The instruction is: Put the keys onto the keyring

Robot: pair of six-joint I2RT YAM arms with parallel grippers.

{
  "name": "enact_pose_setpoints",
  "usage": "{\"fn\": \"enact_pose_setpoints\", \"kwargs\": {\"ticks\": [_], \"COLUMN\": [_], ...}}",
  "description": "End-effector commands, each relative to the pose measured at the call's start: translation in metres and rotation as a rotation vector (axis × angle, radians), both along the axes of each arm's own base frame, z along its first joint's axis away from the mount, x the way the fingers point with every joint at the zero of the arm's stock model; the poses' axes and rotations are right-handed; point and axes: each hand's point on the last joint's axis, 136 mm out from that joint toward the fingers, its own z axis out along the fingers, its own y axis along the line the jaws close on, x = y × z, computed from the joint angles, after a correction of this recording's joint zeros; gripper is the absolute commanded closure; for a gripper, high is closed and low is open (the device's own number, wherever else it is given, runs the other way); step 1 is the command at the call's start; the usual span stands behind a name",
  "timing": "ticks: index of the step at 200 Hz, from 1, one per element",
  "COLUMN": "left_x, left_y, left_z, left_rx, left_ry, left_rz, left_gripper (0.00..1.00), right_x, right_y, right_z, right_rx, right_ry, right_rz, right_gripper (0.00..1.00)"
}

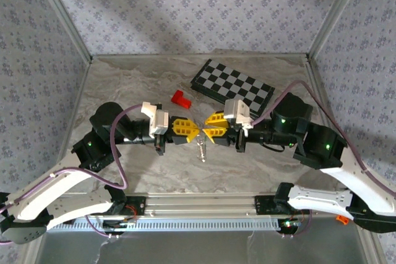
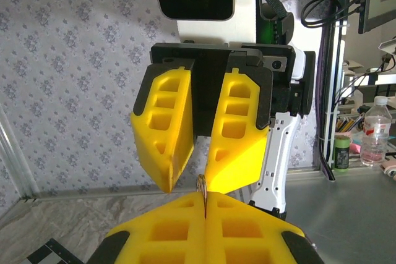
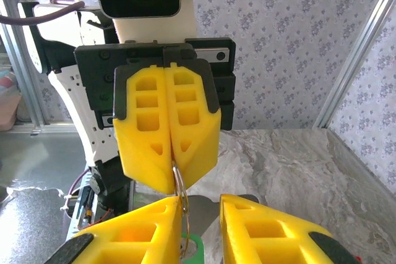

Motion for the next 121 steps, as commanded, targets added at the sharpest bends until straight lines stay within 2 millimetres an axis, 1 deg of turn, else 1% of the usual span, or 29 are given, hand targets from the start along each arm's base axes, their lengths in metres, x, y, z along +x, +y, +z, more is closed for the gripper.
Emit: {"fn": "enact_pose_setpoints", "kwargs": {"ticks": [1, 58, 121], "left_x": [-0.012, -0.012, -0.012], "left_y": [0.004, 0.004, 0.004], "left_z": [0.015, 0.016, 0.016], "left_rx": [-0.051, -0.051, -0.051], "left_ry": [-0.028, -0.027, -0.024], "left_rz": [-0.050, -0.053, -0.054], "left_gripper": [1.00, 1.00, 1.00], "right_x": [-0.003, -0.008, -0.007], "right_y": [-0.001, 0.004, 0.006], "right_z": [0.005, -0.002, -0.009], "right_rx": [0.021, -0.007, -0.033], "right_ry": [-0.026, -0.007, -0.004], "right_rz": [0.019, 0.062, 0.058], "right_gripper": [0.76, 0.77, 1.00]}}
